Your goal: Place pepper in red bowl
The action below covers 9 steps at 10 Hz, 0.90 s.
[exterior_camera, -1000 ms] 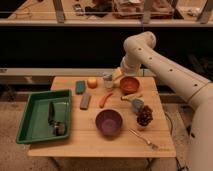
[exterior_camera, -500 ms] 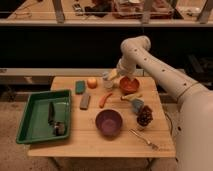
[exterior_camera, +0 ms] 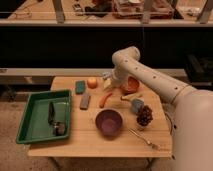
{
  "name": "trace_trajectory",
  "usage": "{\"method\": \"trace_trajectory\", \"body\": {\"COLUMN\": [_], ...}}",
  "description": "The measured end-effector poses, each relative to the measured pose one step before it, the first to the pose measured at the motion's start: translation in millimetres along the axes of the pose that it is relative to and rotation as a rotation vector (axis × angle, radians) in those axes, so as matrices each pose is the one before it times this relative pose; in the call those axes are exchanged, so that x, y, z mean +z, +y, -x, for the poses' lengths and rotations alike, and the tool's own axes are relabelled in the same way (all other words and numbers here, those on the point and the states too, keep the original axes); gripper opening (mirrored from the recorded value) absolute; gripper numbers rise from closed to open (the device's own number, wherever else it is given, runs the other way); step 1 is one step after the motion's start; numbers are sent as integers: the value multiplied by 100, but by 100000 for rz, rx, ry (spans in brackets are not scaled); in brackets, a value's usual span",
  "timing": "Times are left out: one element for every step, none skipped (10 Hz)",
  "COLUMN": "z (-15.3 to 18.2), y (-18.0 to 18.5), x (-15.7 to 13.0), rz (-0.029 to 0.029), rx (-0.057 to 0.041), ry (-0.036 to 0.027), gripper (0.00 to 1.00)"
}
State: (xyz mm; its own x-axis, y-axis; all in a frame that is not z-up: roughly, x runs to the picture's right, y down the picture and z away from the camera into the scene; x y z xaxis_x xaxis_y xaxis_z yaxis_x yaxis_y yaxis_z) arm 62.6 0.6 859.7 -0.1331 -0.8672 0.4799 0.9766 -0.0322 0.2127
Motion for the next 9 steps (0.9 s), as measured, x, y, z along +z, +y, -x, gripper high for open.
{"method": "trace_trajectory", "body": {"z": [418, 194, 68, 72, -22, -216, -487, -327, -248], "y": [-16, 18, -558, -365, -570, -1262, -1237, -181, -168], "x": [1034, 857, 841, 514, 859, 1003, 742, 641, 653], "rz": [-749, -257, -827, -269, 432, 1480, 1629, 1480, 259], "rx": [-381, -393, -1095, -991, -2114, -3427, -3399, -1983, -1000], "ry": [195, 198, 273, 49, 584, 1531, 2052, 1588, 1228], "gripper": [80, 80, 80, 80, 80, 80, 80, 80, 80]}}
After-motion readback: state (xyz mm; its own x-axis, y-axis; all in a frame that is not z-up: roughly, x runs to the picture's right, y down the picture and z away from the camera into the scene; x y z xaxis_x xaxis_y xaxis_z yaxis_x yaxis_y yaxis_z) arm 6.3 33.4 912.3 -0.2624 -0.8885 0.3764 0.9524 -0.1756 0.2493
